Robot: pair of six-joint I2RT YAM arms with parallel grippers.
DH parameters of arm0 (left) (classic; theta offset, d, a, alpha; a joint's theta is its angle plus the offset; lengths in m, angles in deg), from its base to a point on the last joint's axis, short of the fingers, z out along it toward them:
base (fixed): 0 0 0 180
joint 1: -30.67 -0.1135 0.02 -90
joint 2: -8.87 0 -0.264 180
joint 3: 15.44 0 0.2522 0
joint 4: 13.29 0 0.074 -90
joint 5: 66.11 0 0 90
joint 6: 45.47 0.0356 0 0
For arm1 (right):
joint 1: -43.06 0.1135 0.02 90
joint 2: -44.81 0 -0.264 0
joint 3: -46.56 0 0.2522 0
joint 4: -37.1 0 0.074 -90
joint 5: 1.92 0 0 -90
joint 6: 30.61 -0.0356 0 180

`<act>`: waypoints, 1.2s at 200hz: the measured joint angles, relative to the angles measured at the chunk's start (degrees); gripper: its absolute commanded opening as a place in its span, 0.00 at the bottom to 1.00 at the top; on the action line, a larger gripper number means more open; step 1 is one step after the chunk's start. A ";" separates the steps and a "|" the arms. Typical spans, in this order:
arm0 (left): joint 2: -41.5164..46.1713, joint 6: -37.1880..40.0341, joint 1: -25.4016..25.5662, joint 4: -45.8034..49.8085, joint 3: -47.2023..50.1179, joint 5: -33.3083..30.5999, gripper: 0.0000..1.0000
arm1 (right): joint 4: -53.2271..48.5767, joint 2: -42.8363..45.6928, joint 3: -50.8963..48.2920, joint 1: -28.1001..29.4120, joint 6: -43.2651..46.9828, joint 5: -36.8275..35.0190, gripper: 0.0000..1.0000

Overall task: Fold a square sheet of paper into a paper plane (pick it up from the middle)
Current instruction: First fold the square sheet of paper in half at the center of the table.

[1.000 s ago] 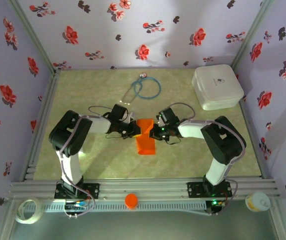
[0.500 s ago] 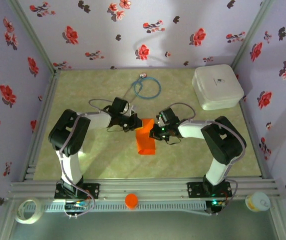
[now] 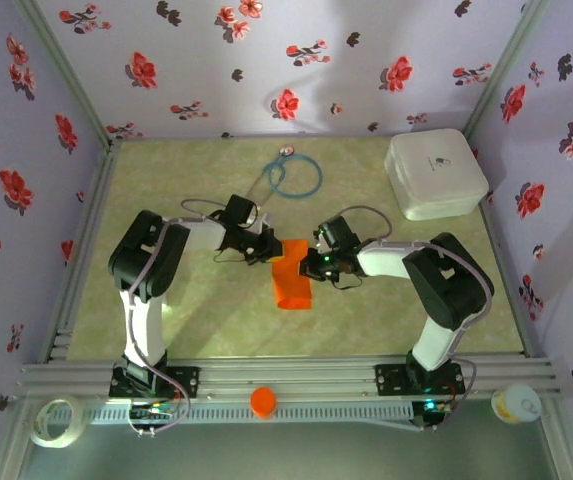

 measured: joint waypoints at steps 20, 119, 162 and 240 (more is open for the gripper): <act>0.00 0.70 -0.42 1.70 -1.53 -0.07 0.01 | 0.17 0.09 -0.13 0.00 -0.02 -0.02 0.00; -3.72 1.70 -2.67 2.38 -5.35 1.07 0.00 | 0.20 0.31 -0.31 0.00 -0.02 -0.48 0.00; -3.72 1.09 -3.06 2.51 -5.62 0.13 0.00 | 0.39 0.42 -0.46 0.04 -0.02 -0.70 0.00; -3.67 -1.22 -5.38 3.26 -8.44 -7.87 0.01 | 0.39 0.52 -0.50 0.04 -0.02 -0.90 0.00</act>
